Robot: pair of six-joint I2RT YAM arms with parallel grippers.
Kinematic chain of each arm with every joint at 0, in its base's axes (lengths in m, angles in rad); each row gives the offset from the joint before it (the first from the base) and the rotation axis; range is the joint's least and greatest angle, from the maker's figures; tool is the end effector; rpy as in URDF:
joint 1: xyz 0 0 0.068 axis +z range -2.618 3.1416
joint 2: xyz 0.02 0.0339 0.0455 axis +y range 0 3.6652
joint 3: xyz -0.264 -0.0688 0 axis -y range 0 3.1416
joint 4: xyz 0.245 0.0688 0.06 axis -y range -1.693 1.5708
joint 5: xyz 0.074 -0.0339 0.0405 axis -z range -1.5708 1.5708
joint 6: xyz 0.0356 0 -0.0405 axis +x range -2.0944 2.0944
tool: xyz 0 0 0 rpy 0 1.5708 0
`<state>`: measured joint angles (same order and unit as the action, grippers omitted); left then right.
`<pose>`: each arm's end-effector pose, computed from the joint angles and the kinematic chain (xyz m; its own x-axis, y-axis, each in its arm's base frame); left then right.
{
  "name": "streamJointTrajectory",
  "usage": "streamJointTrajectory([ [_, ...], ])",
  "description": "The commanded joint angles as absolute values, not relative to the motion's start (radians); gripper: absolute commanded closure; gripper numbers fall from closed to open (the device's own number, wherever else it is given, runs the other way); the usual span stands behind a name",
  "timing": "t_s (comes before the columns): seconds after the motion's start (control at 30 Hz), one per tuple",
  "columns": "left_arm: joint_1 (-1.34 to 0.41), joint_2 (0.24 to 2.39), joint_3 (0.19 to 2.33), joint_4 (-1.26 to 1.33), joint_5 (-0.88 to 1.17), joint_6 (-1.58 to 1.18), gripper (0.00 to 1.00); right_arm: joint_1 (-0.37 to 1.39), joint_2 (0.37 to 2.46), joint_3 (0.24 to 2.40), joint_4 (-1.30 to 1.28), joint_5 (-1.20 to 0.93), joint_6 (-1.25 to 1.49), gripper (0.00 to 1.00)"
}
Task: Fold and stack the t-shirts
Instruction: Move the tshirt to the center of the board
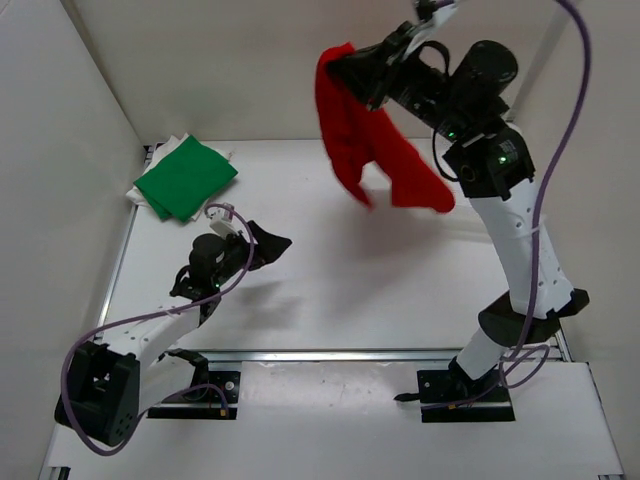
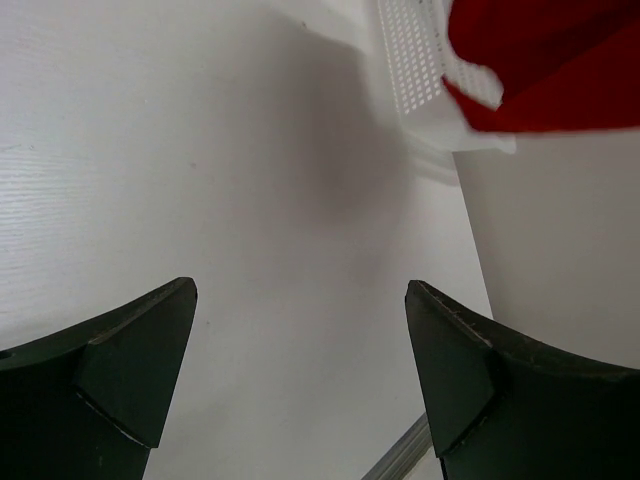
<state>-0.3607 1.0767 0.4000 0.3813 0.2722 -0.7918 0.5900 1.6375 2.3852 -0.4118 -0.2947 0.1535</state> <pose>0.2090 -0.0891 0.2078 -0.6045 -0.5045 -0.6164 0.2141 0.6425 -0.7358 0.2256 0.1635 0.6231 0.1544 0.2795 -0.9477 -0.7932 0.6070 0.0497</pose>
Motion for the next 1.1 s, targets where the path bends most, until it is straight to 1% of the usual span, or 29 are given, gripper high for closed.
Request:
streamJointTrajectory([
  [0.0, -0.321, 1.019, 0.368, 0.367, 0.261, -0.796, 0.09, 0.664, 1.647, 2.381, -0.339, -0.377, 0.172, 1.00],
  [0.07, -0.310, 0.996, 0.367, 0.345, 0.253, -0.796, 0.09, 0.655, 1.652, 2.381, -0.304, -0.416, 0.221, 1.00],
  [0.13, -0.305, 0.980, 0.365, 0.342, 0.247, -0.788, 0.09, 0.608, 1.660, 2.358, -0.266, -0.506, 0.291, 1.00],
  [0.2, -0.305, 0.974, 0.362, 0.330, 0.239, -0.785, 0.09, 0.552, 1.648, 2.300, -0.238, -0.552, 0.337, 1.00],
  [0.23, -0.307, 0.968, 0.354, 0.319, 0.227, -0.784, 0.09, 0.514, 1.634, 2.233, -0.223, -0.563, 0.342, 1.00],
  [0.27, -0.301, 0.957, 0.348, 0.319, 0.213, -0.778, 0.10, 0.470, 1.596, 2.112, -0.204, -0.568, 0.363, 1.00],
  [0.3, -0.290, 0.954, 0.336, 0.316, 0.210, -0.791, 0.09, 0.441, 1.536, 2.015, -0.119, -0.599, 0.385, 1.00],
  [0.37, -0.249, 0.921, 0.321, 0.330, 0.204, -0.798, 0.10, 0.315, 1.443, 1.604, 0.196, -0.702, 0.538, 1.00],
  [0.4, -0.241, 0.913, 0.316, 0.324, 0.198, -0.807, 0.11, 0.280, 1.395, 1.512, 0.246, -0.704, 0.573, 1.00],
  [0.47, -0.244, 0.881, 0.324, 0.315, 0.163, -0.795, 0.10, 0.159, 1.355, 1.219, 0.415, -0.733, 0.658, 1.00],
  [0.5, -0.251, 0.890, 0.340, 0.298, 0.140, -0.779, 0.10, 0.115, 1.358, 1.131, 0.428, -0.730, 0.670, 1.00],
  [0.57, -0.270, 0.932, 0.368, 0.305, 0.130, -0.765, 0.09, 0.083, 1.405, 1.080, 0.404, -0.697, 0.643, 1.00],
  [0.6, -0.273, 0.983, 0.382, 0.317, 0.129, -0.756, 0.09, 0.074, 1.449, 1.092, 0.384, -0.683, 0.606, 0.97],
  [0.63, -0.284, 1.011, 0.415, 0.311, 0.127, -0.744, 0.09, 0.075, 1.501, 1.100, 0.311, -0.637, 0.594, 0.92],
  [0.67, -0.299, 1.072, 0.451, 0.321, 0.133, -0.736, 0.09, 0.071, 1.525, 1.150, 0.235, -0.600, 0.559, 0.88],
  [0.7, -0.314, 1.141, 0.469, 0.308, 0.143, -0.730, 0.10, 0.075, 1.560, 1.198, 0.169, -0.583, 0.526, 0.79],
  [0.73, -0.322, 1.175, 0.509, 0.295, 0.147, -0.709, 0.10, 0.080, 1.581, 1.218, 0.132, -0.533, 0.514, 0.61],
  [0.77, -0.325, 1.221, 0.535, 0.266, 0.146, -0.704, 0.11, 0.098, 1.589, 1.254, 0.056, -0.461, 0.477, 0.53],
  [0.8, -0.336, 1.238, 0.532, 0.255, 0.141, -0.700, 0.12, 0.127, 1.585, 1.288, 0.002, -0.369, 0.432, 0.51],
  [0.87, -0.334, 1.220, 0.509, 0.252, 0.094, -0.696, 0.11, 0.210, 1.562, 1.281, -0.072, -0.243, 0.359, 0.49],
  [0.9, -0.334, 1.204, 0.497, 0.244, 0.066, -0.686, 0.11, 0.227, 1.549, 1.269, -0.101, -0.183, 0.348, 0.50],
  [0.97, -0.330, 1.183, 0.486, 0.210, 0.015, -0.666, 0.11, 0.288, 1.519, 1.192, -0.095, -0.105, 0.339, 0.64],
  [1.0, -0.331, 1.183, 0.474, 0.186, 0.003, -0.654, 0.11, 0.325, 1.502, 1.134, -0.071, -0.069, 0.334, 0.66],
  [1.03, -0.328, 1.187, 0.474, 0.172, 0.002, -0.649, 0.11, 0.351, 1.496, 1.074, -0.057, -0.054, 0.325, 0.80],
  [1.07, -0.331, 1.206, 0.469, 0.160, 0.002, -0.641, 0.11, 0.385, 1.505, 1.043, -0.057, -0.051, 0.310, 0.89],
])
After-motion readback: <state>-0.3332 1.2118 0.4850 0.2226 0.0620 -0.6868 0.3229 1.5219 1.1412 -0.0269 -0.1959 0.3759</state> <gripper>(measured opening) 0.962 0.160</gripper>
